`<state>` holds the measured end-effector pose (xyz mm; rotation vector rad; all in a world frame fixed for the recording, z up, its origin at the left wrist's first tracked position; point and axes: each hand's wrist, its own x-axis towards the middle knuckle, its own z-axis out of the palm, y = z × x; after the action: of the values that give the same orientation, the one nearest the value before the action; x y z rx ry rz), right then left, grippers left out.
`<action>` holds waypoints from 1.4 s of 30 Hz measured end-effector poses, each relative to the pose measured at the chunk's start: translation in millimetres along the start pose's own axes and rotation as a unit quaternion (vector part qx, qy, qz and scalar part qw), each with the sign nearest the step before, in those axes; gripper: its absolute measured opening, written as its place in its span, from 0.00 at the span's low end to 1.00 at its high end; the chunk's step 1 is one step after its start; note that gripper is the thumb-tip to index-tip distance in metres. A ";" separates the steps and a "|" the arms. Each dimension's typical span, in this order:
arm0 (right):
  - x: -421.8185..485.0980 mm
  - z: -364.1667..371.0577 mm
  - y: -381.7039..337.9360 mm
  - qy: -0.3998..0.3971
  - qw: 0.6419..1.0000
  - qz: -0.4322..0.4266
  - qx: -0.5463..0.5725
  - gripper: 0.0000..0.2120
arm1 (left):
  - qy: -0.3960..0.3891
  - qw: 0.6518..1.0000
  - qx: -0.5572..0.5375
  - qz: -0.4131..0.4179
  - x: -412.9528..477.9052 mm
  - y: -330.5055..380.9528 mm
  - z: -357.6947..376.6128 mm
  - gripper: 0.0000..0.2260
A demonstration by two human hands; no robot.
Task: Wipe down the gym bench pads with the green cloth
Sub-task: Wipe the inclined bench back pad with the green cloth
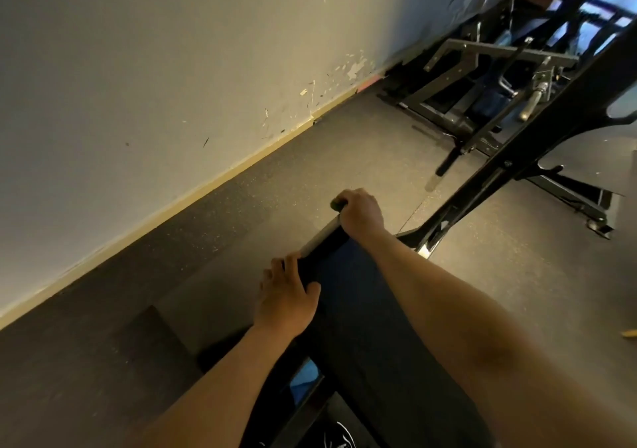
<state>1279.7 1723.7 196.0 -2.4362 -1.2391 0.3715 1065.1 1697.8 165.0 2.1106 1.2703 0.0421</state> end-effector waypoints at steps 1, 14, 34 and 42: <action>-7.5 0.9 -4.1 -0.001 1.000 -0.024 -0.004 0.17 | -0.001 1.000 -0.003 0.000 -0.2 -0.4 0.3 0.28; -37.5 9.5 1.0 -0.048 0.982 -0.181 0.000 0.15 | 0.031 0.999 -0.017 -0.015 -3.1 6.2 -1.8 0.27; -57.5 7.2 -3.4 -0.053 0.972 -0.229 -0.017 0.17 | 0.065 0.995 -0.064 -0.032 -6.4 3.9 1.8 0.24; -26.0 3.8 17.7 0.034 0.992 -0.114 0.030 0.14 | 0.100 0.992 -0.075 -0.024 -1.3 1.8 10.2 0.22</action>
<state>1275.9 1693.8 186.3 -2.2085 -1.4360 0.2545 1069.4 1691.0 158.4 1.9856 1.3874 0.3254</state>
